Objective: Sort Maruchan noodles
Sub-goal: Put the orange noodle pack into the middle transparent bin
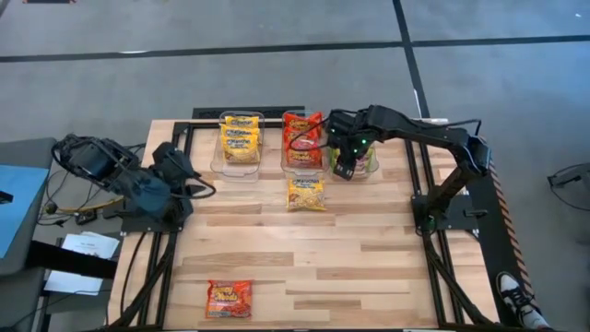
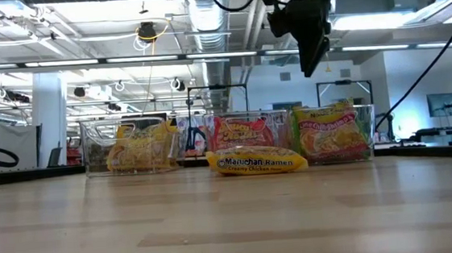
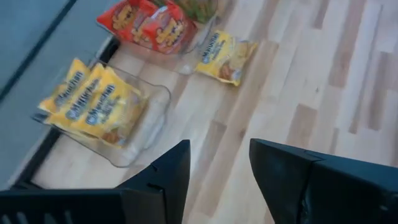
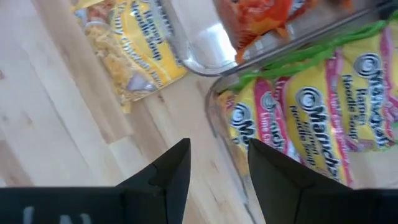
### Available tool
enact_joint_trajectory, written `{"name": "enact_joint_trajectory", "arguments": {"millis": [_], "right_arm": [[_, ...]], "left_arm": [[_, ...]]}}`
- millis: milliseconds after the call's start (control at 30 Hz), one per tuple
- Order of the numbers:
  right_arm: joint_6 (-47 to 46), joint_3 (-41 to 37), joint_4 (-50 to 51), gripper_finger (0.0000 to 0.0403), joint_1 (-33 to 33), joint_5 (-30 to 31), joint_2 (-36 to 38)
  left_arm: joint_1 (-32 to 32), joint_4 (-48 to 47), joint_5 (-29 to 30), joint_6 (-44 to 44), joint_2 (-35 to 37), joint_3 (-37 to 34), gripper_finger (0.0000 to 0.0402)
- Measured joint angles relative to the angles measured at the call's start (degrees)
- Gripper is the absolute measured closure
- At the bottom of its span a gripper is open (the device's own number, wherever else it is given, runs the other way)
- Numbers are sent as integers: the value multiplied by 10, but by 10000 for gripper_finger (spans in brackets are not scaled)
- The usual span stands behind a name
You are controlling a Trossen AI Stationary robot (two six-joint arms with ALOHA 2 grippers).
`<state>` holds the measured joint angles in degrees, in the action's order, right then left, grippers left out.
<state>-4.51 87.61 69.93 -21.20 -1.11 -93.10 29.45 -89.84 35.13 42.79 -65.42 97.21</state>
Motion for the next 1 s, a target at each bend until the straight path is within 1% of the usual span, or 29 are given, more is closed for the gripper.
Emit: {"name": "enact_joint_trajectory", "arguments": {"millis": [67, 167, 233, 300, 367, 533, 733, 900, 1000], "right_arm": [[0, 0, 0, 218, 4, -5, 0], [0, 0, 0, 218, 11, -6, 0], [0, 0, 0, 218, 14, -6, 0], [0, 0, 0, 218, 16, -6, 0], [-1, 0, 0, 218, 19, -6, 0], [4, 0, -5, 218, 30, -6, 0], [4, 0, -3, 217, 47, -6, 0], [0, 0, -3, 207, 67, -6, 0], [-22, 0, -3, 198, 84, -6, 0]], "left_arm": [[-13, 1, 20, -23, 2, 0, 238], [-36, -2, 82, -49, 4, 0, 227], [-50, 5, 95, -61, 3, 0, 223], [-64, 25, 85, -63, 3, 0, 222], [-74, 47, 61, -64, 0, 0, 221], [-78, 88, 1, -72, -7, 0, 221], [-78, 92, -13, -95, -21, 0, 221], [-85, 96, -15, -148, -30, 0, 221], [-97, 96, -52, -154, -32, 0, 221]]}}
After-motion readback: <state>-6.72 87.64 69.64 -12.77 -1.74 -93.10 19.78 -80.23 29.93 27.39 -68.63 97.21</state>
